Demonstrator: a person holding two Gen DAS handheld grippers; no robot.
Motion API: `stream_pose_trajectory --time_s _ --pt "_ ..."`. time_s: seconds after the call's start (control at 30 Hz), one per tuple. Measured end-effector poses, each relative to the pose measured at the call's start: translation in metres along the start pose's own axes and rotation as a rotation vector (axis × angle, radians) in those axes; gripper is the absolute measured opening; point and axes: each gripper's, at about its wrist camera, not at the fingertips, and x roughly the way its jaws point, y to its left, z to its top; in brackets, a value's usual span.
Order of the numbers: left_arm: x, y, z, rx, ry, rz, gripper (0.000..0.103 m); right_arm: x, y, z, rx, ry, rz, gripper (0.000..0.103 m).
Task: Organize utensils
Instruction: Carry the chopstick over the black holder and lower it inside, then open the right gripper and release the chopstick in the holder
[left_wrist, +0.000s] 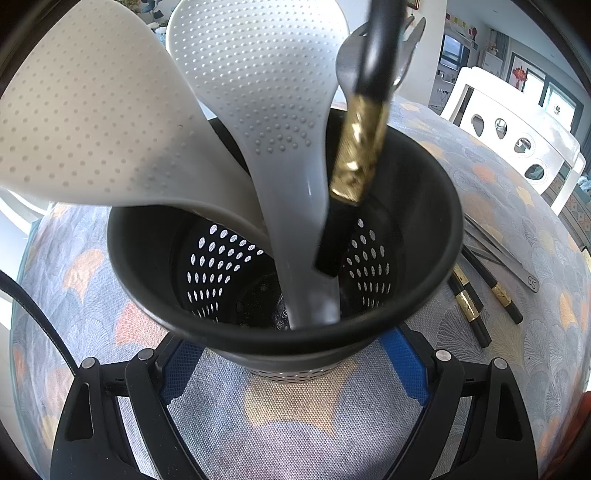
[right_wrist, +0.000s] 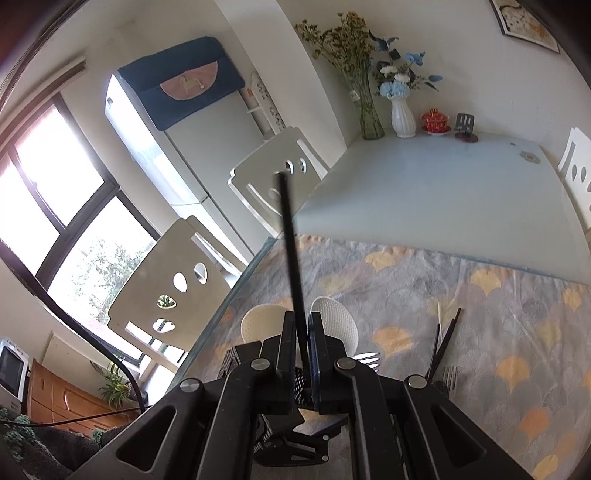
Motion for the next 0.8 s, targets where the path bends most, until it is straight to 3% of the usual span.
stream_pose_trajectory --time_s 0.3,0.47,0.53,0.67,0.8 --pt "0.000 0.000 0.000 0.000 0.000 0.000 0.089 -0.008 0.001 0.002 0.007 0.007 0.017 0.010" --pt "0.000 0.000 0.000 0.000 0.000 0.001 0.089 -0.026 0.001 0.005 0.021 -0.030 0.036 0.011" --pt "0.000 -0.001 0.000 0.000 0.000 0.000 0.089 -0.033 0.003 0.006 0.016 -0.047 0.029 0.015" --pt "0.000 -0.001 0.000 0.000 0.000 0.001 0.089 -0.053 0.002 0.005 0.019 -0.119 0.025 0.048" --pt "0.001 -0.001 0.000 0.000 0.000 0.001 0.089 -0.062 0.001 0.005 0.012 -0.135 -0.015 0.050"
